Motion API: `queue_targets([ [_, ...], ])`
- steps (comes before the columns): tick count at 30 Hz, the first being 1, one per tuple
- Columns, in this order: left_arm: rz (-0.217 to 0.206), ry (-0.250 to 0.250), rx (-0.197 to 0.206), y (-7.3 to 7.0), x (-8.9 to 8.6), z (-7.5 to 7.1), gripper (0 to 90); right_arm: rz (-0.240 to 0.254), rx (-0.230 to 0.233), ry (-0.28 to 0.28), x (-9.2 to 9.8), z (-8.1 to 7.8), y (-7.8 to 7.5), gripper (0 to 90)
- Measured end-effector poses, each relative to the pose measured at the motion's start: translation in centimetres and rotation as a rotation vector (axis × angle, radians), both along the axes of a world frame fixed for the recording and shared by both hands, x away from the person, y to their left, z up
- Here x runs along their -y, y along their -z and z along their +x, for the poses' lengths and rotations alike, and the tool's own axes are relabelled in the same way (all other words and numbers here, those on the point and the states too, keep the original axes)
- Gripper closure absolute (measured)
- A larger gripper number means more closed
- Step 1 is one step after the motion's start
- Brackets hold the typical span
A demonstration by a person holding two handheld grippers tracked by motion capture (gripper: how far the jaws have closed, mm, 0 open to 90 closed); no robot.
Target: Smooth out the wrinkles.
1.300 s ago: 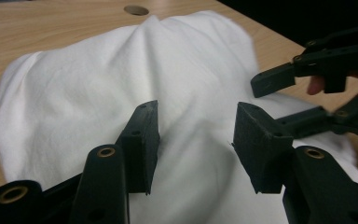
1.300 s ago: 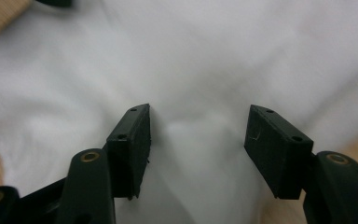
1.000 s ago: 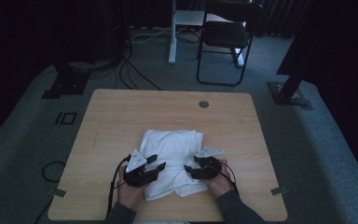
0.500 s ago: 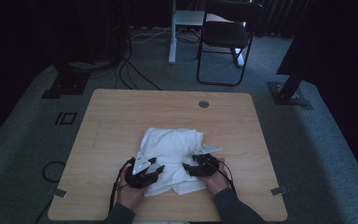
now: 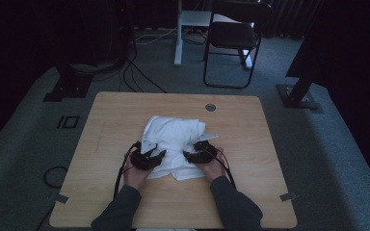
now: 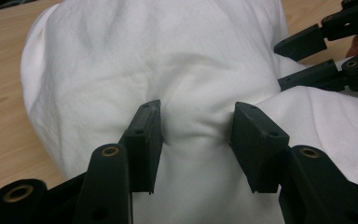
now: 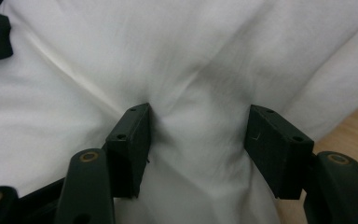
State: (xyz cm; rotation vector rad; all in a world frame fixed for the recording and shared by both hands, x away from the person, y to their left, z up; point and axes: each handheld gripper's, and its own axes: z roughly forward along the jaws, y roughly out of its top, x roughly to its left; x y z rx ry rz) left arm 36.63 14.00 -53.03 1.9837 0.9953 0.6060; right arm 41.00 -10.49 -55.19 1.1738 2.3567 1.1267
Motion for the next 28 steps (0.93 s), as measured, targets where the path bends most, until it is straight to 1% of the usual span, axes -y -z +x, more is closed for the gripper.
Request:
queue_targets([
  [3,-0.040,-0.005,0.005,0.1,-0.4,0.7,52.3,0.009,-0.005,0.014,-0.2,0.9,0.0,39.5],
  [4,-0.057,0.001,0.007,0.0,-0.6,0.9,50.8,0.013,-0.012,0.021,-0.2,1.1,-0.1,39.5],
  [6,-0.091,0.001,0.011,-0.2,-0.9,0.9,48.1,0.018,-0.010,0.021,-0.2,1.2,-0.3,39.0],
  [7,-0.103,-0.005,0.017,-0.5,-1.0,0.8,47.5,0.033,-0.011,0.021,0.0,1.2,-0.6,37.5],
  [8,-0.125,-0.016,0.025,-0.8,-1.2,0.6,45.6,0.060,-0.008,0.028,0.3,1.1,-0.9,35.7],
  [10,-0.166,-0.034,0.051,-1.8,-1.8,0.0,41.7,0.129,0.007,0.046,1.3,0.6,-1.8,32.4],
  [11,-0.182,-0.034,0.061,-2.3,-2.1,-0.3,41.0,0.154,0.025,0.050,1.8,0.1,-2.4,31.4],
  [13,-0.219,-0.031,0.079,-3.6,-3.2,-1.1,40.6,0.183,0.067,0.048,2.9,-0.9,-3.6,29.4],
  [15,-0.227,-0.036,0.091,-4.4,-4.1,-1.9,39.8,0.209,0.114,0.043,4.5,-2.4,-4.8,29.3],
  [17,-0.236,-0.041,0.084,-5.1,-5.4,-2.8,39.8,0.215,0.140,0.049,5.8,-3.6,-5.3,29.4],
  [18,-0.241,-0.050,0.078,-5.1,-5.9,-3.1,39.6,0.212,0.157,0.057,6.8,-4.4,-5.5,29.9],
  [19,-0.248,-0.057,0.072,-5.1,-6.3,-3.3,39.6,0.213,0.162,0.066,7.6,-5.0,-5.4,30.2],
  [20,-0.250,-0.062,0.066,-5.1,-6.8,-3.5,39.5,0.217,0.164,0.074,8.2,-5.3,-5.3,30.8],
  [22,-0.250,-0.092,0.059,-5.0,-7.7,-3.7,39.4,0.227,0.160,0.103,9.5,-5.9,-4.9,31.3],
  [24,-0.277,-0.120,0.046,-4.9,-8.4,-3.8,39.4,0.234,0.143,0.132,10.6,-5.9,-4.5,31.3],
  [25,-0.286,-0.126,0.039,-4.8,-8.7,-3.8,39.4,0.254,0.134,0.143,11.1,-5.8,-4.5,31.5],
  [26,-0.277,-0.131,0.037,-4.8,-8.8,-3.8,39.4,0.276,0.123,0.153,11.6,-5.7,-4.4,31.5],
  [28,-0.275,-0.130,0.040,-4.9,-8.9,-3.9,39.3,0.274,0.120,0.166,12.0,-5.6,-4.4,31.4],
])
